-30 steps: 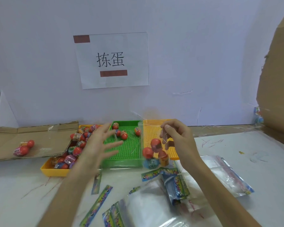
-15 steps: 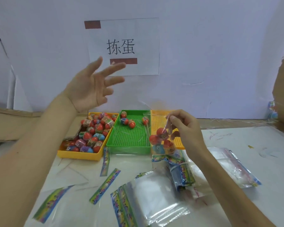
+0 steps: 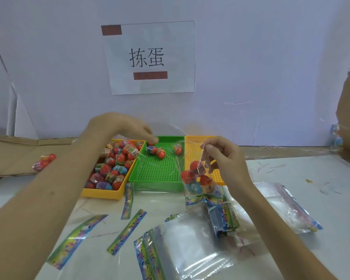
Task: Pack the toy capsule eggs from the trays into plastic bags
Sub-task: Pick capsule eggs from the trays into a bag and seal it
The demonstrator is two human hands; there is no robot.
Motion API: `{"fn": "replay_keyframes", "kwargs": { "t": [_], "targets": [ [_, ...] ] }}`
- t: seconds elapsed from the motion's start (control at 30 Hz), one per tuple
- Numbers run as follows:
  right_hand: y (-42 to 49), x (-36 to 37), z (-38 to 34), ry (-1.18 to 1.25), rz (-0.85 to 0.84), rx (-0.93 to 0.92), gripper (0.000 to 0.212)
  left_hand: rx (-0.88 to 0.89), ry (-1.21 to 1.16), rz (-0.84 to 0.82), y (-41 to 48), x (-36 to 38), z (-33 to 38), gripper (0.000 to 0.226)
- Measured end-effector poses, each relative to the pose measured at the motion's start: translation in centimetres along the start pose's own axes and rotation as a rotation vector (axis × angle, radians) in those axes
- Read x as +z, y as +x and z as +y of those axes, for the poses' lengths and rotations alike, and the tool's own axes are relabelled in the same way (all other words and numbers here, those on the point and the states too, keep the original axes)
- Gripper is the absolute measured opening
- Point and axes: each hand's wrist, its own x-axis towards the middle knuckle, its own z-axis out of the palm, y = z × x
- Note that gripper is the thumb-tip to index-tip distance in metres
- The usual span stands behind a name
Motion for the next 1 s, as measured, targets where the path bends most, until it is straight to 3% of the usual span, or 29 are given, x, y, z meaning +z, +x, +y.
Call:
{"fn": "replay_keyframes", "kwargs": {
  "t": [0.07, 0.1, 0.17, 0.27, 0.37, 0.5, 0.63, 0.77, 0.9, 1.0],
  "targets": [
    [0.0, 0.0, 0.0, 0.004, 0.000, 0.002, 0.020, 0.153, -0.355, 0.010, -1.0, -1.3, -0.9, 0.079],
    [0.0, 0.0, 0.0, 0.007, 0.000, 0.006, 0.021, 0.226, -0.420, 0.002, -1.4, -1.7, -1.3, 0.082],
    [0.0, 0.0, 0.0, 0.012, 0.005, 0.007, 0.021, 0.418, -0.648, -0.005, -1.5, -1.8, -1.9, 0.071],
    [0.0, 0.0, -0.1, 0.021, 0.011, 0.009, 0.019, 0.629, -1.224, 0.034, -1.0, 0.0, -1.6, 0.059],
    [0.1, -0.3, -0.2, 0.054, 0.045, 0.016, 0.019, 0.533, -1.096, 0.255, -0.1, 3.3, -0.2, 0.054],
    [0.4, -0.8, -0.4, 0.134, 0.104, 0.049, 0.023, 0.599, -1.085, 0.161, 0.5, 7.5, 1.4, 0.045],
    [0.5, -1.0, -0.5, 0.236, 0.098, 0.100, 0.024, 0.635, -1.128, 0.297, 0.9, 9.7, 3.7, 0.023],
    [0.5, -1.1, -0.5, 0.283, 0.084, 0.137, 0.021, 0.635, -1.333, 0.407, 1.8, 10.8, 5.3, 0.005],
    [0.6, -1.1, -0.4, 0.296, 0.086, 0.166, 0.018, 0.656, -1.405, 0.459, 2.1, 11.3, 6.5, 0.005],
    [0.6, -1.0, -0.4, 0.301, 0.096, 0.183, 0.018, 0.657, -1.424, 0.447, 1.9, 11.6, 6.6, 0.021]
  ]
}}
